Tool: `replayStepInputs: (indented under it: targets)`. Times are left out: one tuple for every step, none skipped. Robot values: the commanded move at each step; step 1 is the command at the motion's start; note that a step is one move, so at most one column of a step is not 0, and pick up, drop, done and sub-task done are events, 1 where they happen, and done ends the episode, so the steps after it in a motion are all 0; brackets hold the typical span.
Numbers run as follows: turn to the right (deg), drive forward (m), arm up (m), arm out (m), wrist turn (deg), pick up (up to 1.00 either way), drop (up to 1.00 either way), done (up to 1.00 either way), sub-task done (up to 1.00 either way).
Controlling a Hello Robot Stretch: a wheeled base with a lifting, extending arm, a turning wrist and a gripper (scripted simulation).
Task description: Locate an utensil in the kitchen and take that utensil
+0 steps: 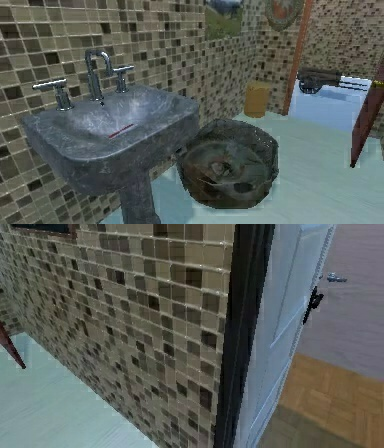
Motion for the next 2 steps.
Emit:
replayStepInputs:
  targets:
    - [0.0,0.15,0.0,0.0,0.0,0.0,0.0,0.0,0.0]
    - [45.0,0.0,0.0,0.0,0.0,0.0,0.0,0.0,0.0]
